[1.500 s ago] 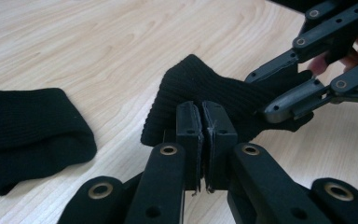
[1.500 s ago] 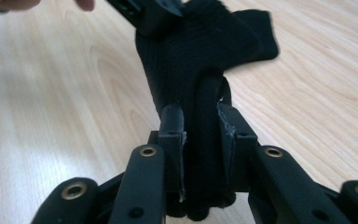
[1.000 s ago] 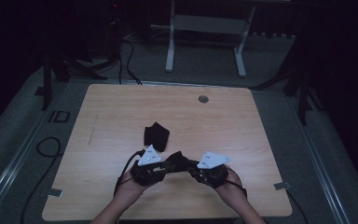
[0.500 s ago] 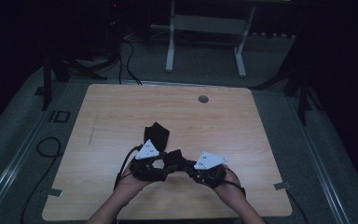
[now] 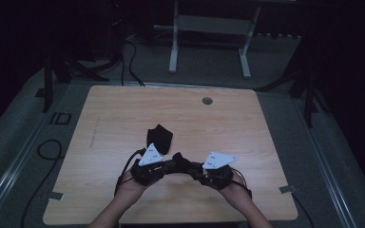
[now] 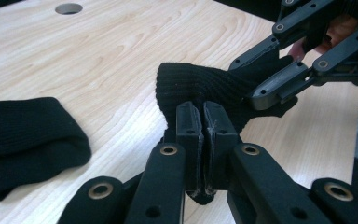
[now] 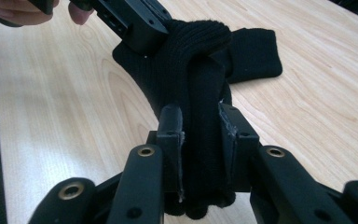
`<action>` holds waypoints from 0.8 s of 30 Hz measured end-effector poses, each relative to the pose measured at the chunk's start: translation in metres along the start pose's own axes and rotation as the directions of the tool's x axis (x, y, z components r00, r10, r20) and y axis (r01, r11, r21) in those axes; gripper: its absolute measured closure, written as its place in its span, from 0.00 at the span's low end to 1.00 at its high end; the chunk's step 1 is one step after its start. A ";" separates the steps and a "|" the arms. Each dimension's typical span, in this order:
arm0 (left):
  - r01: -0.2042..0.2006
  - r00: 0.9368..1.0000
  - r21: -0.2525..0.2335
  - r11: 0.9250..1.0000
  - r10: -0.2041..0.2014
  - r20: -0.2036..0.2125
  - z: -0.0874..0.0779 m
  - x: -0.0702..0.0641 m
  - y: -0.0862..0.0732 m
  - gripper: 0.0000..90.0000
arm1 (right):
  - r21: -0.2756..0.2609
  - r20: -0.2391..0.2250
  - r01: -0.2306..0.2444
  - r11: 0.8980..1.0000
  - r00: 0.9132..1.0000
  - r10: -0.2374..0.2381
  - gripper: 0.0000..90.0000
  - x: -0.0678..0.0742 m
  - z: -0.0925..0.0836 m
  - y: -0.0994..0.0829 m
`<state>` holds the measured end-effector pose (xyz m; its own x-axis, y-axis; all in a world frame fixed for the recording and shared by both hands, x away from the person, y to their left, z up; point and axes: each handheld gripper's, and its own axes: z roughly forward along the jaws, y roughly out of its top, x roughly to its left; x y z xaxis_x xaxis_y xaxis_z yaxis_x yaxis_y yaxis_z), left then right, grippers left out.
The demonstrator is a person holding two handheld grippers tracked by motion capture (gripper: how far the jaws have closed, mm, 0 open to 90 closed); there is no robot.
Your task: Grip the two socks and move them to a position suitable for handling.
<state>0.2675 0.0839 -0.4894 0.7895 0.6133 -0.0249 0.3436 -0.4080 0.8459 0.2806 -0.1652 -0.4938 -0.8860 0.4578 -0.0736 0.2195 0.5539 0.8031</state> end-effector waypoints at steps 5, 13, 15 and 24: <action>-0.030 0.998 0.017 0.999 0.031 -0.056 -0.005 0.002 -0.001 0.97 | 0.000 -0.004 -0.020 1.000 1.000 0.020 0.81 -0.002 -0.001 -0.003; -0.005 0.999 -0.020 1.000 0.005 -0.047 -0.011 0.008 -0.007 0.96 | 0.005 0.041 -0.017 1.000 0.999 0.017 0.88 -0.003 -0.004 -0.001; 0.027 1.000 0.000 1.000 -0.027 0.001 -0.009 0.007 -0.009 0.90 | -0.001 0.048 -0.022 1.000 0.999 0.022 0.88 -0.005 -0.004 0.001; 0.071 0.997 0.052 0.996 -0.073 0.035 -0.003 0.000 -0.021 0.42 | -0.023 0.094 -0.035 0.999 0.995 0.037 0.88 -0.012 -0.011 0.005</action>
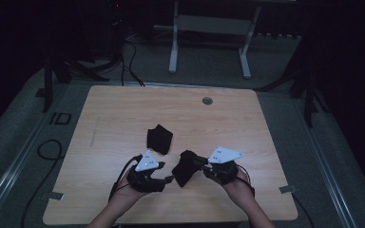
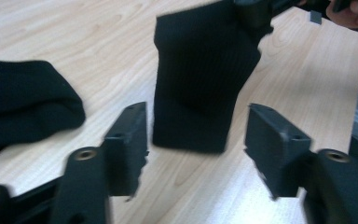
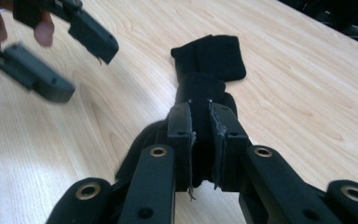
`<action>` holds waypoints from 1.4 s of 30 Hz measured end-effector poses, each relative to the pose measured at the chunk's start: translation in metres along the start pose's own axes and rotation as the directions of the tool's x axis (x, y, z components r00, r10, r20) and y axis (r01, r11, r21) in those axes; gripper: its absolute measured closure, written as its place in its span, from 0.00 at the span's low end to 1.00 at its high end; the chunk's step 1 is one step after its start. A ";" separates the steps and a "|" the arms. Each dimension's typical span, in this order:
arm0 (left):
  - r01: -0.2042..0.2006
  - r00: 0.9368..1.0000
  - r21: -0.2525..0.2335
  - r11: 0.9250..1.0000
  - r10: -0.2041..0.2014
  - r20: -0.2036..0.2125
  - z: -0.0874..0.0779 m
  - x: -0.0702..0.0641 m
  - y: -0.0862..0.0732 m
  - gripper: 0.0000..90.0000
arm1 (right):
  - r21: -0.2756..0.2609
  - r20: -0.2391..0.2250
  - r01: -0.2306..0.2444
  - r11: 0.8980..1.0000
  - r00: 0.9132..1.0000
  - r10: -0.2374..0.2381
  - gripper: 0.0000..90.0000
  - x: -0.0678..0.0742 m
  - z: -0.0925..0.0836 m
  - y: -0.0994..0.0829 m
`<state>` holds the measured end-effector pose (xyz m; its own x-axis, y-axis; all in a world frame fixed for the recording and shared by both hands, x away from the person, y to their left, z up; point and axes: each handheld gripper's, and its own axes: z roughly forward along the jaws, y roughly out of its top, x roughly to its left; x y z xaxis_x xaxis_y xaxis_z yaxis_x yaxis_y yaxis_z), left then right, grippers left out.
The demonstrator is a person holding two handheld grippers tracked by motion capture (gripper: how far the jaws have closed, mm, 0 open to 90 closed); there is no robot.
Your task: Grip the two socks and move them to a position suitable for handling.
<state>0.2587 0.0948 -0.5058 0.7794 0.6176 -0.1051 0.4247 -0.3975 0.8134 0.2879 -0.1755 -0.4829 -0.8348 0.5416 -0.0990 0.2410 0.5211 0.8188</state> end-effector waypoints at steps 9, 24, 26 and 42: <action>0.027 1.000 0.009 1.000 -0.027 -0.004 0.021 -0.012 -0.007 0.33 | -0.052 0.005 0.006 0.999 1.000 -0.006 0.88 0.003 -0.007 0.021; -0.045 0.973 -0.052 0.998 0.032 -0.228 0.030 -0.015 -0.001 0.68 | -0.115 -0.034 0.006 0.993 0.999 -0.010 0.88 0.013 -0.016 0.042; -0.051 0.975 -0.043 0.998 0.040 -0.221 0.027 -0.013 -0.001 0.91 | -0.108 -0.030 0.003 0.994 1.000 -0.006 0.88 0.012 -0.016 0.040; -0.176 0.933 0.172 0.969 0.220 -0.283 0.014 -0.018 -0.023 0.97 | 0.066 -0.094 -0.076 0.995 0.992 0.082 0.78 0.008 0.009 -0.019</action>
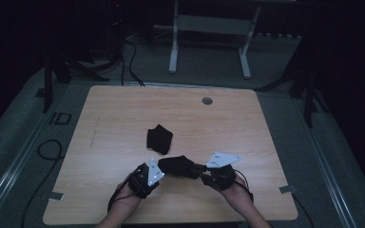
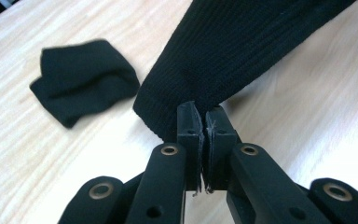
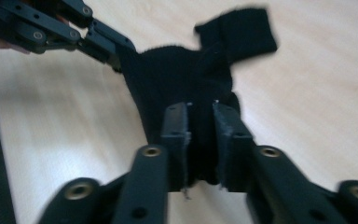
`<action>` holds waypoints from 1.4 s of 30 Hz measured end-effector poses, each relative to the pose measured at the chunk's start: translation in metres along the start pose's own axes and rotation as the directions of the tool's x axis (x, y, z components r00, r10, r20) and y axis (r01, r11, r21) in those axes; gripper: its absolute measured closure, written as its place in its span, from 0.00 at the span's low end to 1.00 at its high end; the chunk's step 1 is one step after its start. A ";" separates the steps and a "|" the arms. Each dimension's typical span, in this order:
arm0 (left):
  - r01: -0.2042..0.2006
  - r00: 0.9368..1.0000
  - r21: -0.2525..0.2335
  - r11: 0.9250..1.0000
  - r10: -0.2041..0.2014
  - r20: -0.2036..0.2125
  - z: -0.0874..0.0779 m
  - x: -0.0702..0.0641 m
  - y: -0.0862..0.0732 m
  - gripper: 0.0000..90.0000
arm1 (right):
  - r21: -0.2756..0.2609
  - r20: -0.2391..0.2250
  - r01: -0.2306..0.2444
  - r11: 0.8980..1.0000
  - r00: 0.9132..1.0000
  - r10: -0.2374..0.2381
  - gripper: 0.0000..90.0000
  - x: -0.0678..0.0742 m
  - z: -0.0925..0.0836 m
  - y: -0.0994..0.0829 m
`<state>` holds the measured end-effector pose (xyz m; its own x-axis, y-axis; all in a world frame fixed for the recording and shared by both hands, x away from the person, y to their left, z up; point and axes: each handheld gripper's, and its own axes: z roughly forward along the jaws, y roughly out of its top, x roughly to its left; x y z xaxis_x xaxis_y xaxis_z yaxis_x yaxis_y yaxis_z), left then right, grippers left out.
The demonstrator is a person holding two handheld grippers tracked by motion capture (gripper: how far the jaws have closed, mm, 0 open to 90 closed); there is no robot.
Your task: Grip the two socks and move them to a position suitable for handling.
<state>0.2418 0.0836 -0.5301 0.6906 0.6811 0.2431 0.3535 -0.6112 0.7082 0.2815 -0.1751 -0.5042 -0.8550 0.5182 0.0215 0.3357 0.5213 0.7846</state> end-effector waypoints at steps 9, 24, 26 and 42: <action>0.031 0.999 0.026 0.999 -0.030 -0.015 -0.006 0.009 -0.004 0.98 | 0.089 0.024 -0.073 0.993 0.997 0.071 0.67 -0.012 0.005 -0.014; 0.022 0.999 0.055 0.998 -0.020 -0.035 -0.006 0.009 -0.013 0.98 | 0.201 0.073 -0.061 0.978 0.996 0.047 0.95 -0.021 0.051 -0.019; 0.028 0.999 0.055 0.998 -0.026 -0.036 -0.006 0.010 -0.013 0.98 | 0.194 0.082 -0.056 0.979 0.996 0.041 0.97 -0.022 0.049 -0.019; 0.042 0.998 0.109 0.993 -0.046 0.040 -0.020 0.012 -0.025 0.97 | 0.114 0.172 -0.160 0.981 0.975 0.139 0.98 -0.034 -0.027 -0.042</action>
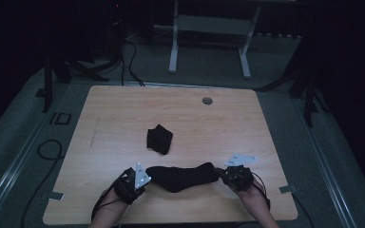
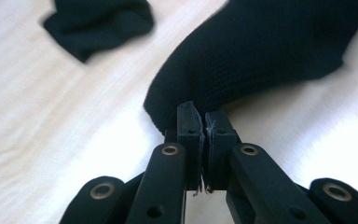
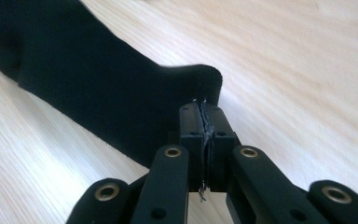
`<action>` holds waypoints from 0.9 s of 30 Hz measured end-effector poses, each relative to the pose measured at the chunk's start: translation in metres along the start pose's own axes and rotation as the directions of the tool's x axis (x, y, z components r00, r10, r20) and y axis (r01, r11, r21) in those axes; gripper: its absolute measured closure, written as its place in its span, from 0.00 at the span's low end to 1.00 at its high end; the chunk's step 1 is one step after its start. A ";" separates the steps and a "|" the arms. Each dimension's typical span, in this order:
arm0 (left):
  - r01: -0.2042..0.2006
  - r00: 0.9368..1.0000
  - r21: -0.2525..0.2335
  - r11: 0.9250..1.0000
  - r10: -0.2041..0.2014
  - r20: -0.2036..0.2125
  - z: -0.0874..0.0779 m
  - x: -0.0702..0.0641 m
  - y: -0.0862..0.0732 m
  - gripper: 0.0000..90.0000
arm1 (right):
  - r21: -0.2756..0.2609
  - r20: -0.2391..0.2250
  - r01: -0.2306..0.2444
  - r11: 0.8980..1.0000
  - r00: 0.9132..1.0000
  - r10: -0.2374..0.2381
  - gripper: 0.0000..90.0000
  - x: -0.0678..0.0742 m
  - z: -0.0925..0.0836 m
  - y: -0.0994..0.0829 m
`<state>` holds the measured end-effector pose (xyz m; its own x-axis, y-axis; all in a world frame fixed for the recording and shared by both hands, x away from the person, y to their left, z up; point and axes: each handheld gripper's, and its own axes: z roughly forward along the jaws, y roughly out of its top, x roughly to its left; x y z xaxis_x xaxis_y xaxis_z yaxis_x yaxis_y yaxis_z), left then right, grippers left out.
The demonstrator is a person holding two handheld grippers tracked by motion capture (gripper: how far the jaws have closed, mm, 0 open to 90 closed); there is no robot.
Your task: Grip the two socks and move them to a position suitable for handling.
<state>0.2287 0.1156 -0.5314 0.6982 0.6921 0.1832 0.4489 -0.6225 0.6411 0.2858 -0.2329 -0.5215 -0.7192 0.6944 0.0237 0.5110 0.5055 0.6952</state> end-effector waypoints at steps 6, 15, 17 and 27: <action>-0.010 0.999 0.005 1.000 0.010 0.036 0.004 -0.003 -0.001 0.82 | 0.020 -0.013 -0.057 0.998 0.998 0.057 0.98 -0.006 -0.002 -0.020; 0.012 0.999 0.019 1.000 -0.013 0.031 -0.002 0.003 -0.010 0.69 | -0.017 0.039 -0.099 0.995 0.994 0.100 0.79 -0.015 -0.015 -0.028; 0.028 0.999 -0.002 1.000 -0.028 0.038 -0.006 0.006 -0.009 0.69 | -0.029 0.045 -0.100 0.995 0.994 0.101 0.72 -0.016 -0.019 -0.025; -0.017 0.992 -0.098 0.995 0.029 0.120 0.013 -0.002 0.023 1.00 | -0.020 -0.003 0.012 1.000 1.000 -0.012 1.00 -0.002 -0.011 -0.006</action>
<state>0.2451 0.0947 -0.5266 0.7727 0.6250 0.1109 0.3800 -0.5955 0.7078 0.2792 -0.2431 -0.5182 -0.7271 0.6863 0.0175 0.4923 0.5035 0.7100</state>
